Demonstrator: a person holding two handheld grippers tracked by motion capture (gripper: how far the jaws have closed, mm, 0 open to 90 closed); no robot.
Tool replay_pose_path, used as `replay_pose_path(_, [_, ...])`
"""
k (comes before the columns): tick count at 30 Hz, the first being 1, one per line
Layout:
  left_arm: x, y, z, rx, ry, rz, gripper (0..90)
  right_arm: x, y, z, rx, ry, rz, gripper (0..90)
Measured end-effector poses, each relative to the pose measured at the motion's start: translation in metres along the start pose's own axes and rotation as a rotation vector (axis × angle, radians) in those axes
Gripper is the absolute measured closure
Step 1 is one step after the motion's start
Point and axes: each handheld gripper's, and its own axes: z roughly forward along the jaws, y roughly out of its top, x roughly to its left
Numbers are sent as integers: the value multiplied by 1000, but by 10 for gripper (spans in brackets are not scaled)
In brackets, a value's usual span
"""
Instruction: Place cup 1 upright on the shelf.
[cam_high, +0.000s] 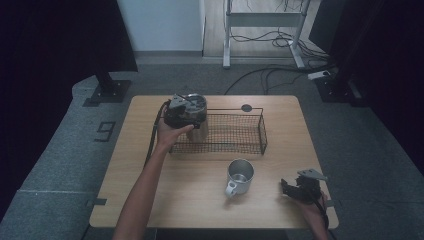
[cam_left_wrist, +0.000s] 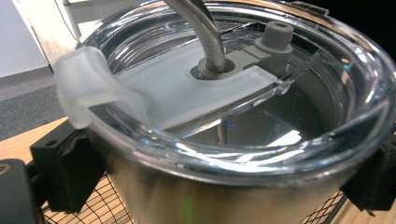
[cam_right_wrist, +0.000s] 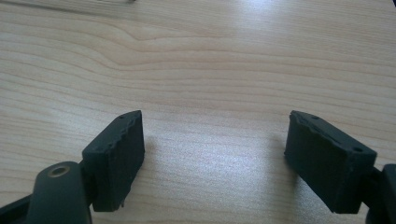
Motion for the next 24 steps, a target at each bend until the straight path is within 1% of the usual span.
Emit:
replay_pose_path(18, [0,-13,12,40,4,-3,44,0,0,0,0,0,0,195])
replay_pose_path(19, [1,-15,14,50,6,-5,44,0,0,0,0,0,0,195])
replay_pose_path(24, [0,-20,18,65,7,-8,44,0,0,0,0,0,0,195])
